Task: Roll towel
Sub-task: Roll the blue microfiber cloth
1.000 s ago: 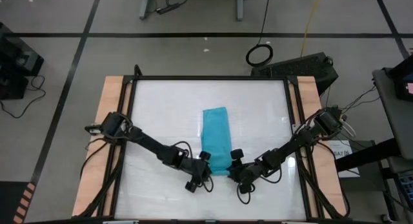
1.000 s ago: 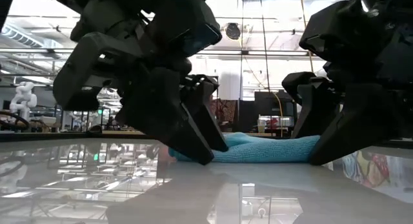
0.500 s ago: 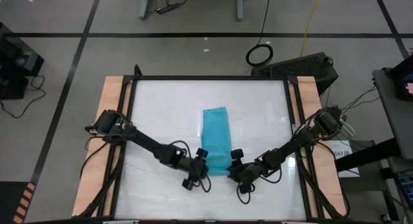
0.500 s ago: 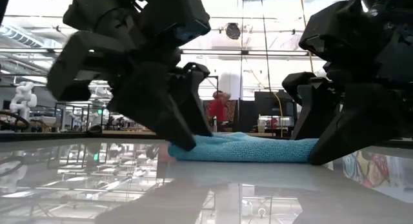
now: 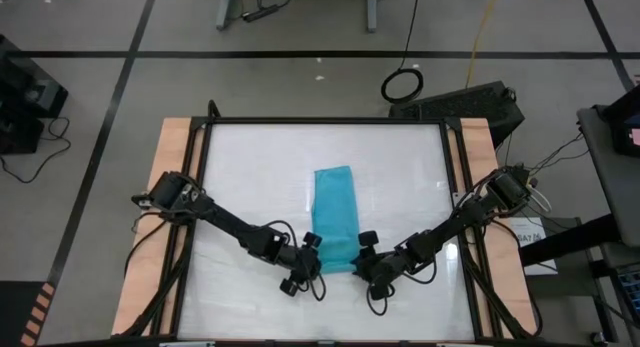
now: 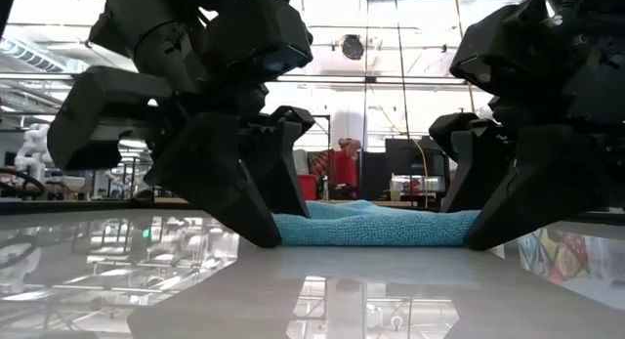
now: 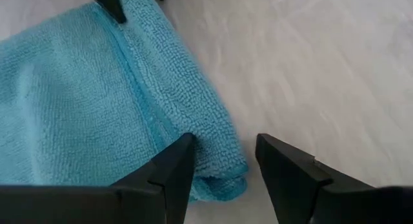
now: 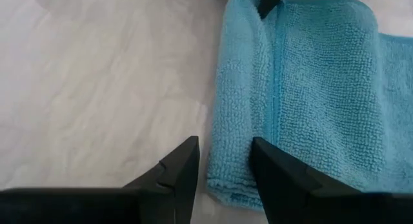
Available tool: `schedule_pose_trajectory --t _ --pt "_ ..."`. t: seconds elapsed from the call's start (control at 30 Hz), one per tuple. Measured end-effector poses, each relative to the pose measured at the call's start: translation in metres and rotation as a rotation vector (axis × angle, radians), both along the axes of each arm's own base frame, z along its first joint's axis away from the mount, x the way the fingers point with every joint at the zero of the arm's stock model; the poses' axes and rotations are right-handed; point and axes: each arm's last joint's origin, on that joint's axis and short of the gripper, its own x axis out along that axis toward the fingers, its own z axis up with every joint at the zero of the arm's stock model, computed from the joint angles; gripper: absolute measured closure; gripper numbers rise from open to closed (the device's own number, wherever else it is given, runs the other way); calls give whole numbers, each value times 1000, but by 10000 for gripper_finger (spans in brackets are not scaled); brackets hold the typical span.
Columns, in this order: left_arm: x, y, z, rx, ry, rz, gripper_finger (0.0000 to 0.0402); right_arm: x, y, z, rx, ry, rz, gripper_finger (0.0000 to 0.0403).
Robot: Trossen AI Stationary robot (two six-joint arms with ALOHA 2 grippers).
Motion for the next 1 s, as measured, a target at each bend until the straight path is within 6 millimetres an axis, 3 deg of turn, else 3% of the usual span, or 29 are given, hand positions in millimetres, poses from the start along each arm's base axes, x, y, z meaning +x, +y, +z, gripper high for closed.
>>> schedule_pose_trajectory --t 0.13,0.37,0.5,0.73,1.0 --pt "1 1 -1 -2 -8 14 262 0 0 0 31 3 -31 285" --pt "8 8 0 -133 -14 136 388 0 1 0 145 24 -97 362" --pt "10 11 1 -266 24 204 389 -1 2 5 257 47 -124 397" --pt "14 12 9 -540 96 241 389 -4 4 23 446 81 -133 389" --pt "20 21 14 -743 160 329 389 -5 4 26 590 157 -182 394"
